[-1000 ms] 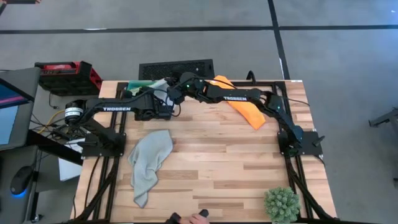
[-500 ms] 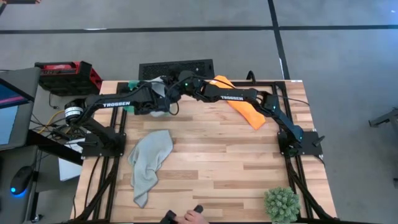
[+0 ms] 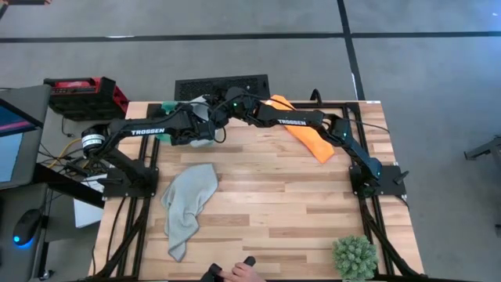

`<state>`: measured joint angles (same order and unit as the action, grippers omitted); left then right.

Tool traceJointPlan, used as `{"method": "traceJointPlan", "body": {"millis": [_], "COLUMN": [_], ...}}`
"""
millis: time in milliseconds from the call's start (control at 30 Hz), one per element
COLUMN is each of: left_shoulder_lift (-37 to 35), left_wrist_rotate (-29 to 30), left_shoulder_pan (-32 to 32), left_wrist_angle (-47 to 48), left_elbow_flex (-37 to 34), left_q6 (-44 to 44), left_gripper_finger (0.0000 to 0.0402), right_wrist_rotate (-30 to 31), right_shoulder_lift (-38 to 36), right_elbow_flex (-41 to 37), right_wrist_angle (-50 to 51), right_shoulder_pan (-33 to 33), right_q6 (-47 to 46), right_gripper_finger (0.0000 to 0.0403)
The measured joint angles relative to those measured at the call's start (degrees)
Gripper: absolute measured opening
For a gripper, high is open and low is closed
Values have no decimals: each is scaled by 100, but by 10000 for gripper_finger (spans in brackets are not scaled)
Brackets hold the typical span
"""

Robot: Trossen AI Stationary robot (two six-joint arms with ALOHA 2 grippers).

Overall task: Fold microfiber towels
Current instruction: Put the folded gray towel into the bin

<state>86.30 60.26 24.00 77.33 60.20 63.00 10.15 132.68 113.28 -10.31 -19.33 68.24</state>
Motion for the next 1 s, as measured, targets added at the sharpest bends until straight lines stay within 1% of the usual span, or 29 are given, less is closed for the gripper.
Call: {"method": "traceJointPlan", "body": {"millis": [233, 367, 433, 500, 700, 833, 900, 1000], "left_shoulder_lift": [-2, 0, 0, 22, 9, 9, 9, 9], "left_wrist_rotate": [-4, -92, -218, -359, -397, -408, -409, -499], "left_shoulder_pan": [8, 25, 46, 91, 276, 380, 425, 521], "left_wrist_angle": [-293, -331, -180, -97, 78, 10, -41, -56], "left_elbow_flex": [-59, -59, -82, -110, -79, -76, -74, -70], "left_q6": [-251, -284, -285, -277, -62, -101, -108, -79], "left_gripper_finger": [2, 2, 2, 2, 2, 2, 2, 2], "right_wrist_rotate": [3, 97, 216, 204, 79, 105, 309, 936], "right_shoulder_lift": [9, 9, 3, -55, -51, -50, -50, -56], "right_elbow_flex": [-1, 0, 2, 20, 21, 19, 19, 19], "right_wrist_angle": [83, 97, 118, 83, 126, 92, 114, 87], "right_shoulder_pan": [0, 2, -5, -33, -46, -50, -48, 22], "right_q6": [-33, -31, -26, -28, -32, -32, -32, -81], "right_gripper_finger": [18, 38, 48, 55, 76, 103, 121, 148]}}
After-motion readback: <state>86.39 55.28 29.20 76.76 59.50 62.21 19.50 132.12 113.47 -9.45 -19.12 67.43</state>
